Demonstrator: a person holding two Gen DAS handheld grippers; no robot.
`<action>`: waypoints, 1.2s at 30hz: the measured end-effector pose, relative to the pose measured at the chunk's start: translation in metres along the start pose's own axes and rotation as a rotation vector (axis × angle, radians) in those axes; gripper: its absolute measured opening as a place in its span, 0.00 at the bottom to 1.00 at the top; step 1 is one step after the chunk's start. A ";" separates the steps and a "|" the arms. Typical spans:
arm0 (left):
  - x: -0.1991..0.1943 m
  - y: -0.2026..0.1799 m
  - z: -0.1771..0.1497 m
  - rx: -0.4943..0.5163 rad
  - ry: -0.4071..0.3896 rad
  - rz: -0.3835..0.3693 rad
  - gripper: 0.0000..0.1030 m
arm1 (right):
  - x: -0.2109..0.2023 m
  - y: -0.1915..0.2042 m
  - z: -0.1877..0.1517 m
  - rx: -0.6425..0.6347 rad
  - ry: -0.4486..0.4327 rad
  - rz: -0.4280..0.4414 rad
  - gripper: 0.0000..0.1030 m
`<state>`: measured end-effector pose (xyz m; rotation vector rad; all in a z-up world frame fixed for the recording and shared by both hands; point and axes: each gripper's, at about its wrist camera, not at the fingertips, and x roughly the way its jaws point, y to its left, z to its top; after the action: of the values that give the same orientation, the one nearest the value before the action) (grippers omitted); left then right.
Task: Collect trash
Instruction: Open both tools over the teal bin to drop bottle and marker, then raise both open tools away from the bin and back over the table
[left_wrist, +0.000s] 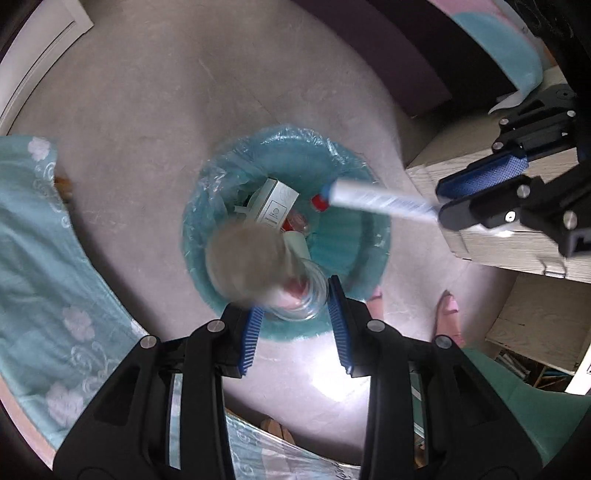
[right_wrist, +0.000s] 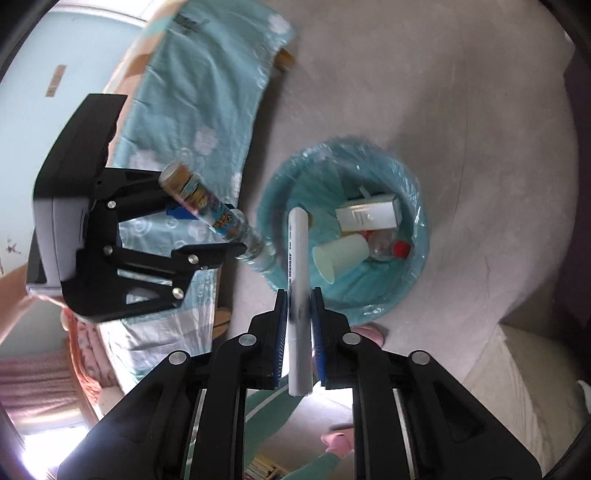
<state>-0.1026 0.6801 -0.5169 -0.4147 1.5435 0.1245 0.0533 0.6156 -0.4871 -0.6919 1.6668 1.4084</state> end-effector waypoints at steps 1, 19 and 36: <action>0.005 0.000 0.002 0.003 -0.001 0.010 0.41 | 0.003 -0.001 0.002 -0.003 0.002 -0.004 0.18; -0.089 -0.005 -0.027 -0.012 -0.028 0.057 0.66 | -0.110 0.057 -0.026 -0.102 -0.094 0.018 0.39; -0.304 -0.142 -0.032 0.277 -0.282 0.287 0.73 | -0.367 0.154 -0.147 -0.125 -0.490 -0.016 0.47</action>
<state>-0.0968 0.5927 -0.1917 0.0458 1.3097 0.1806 0.0762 0.4712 -0.0889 -0.3825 1.1961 1.5320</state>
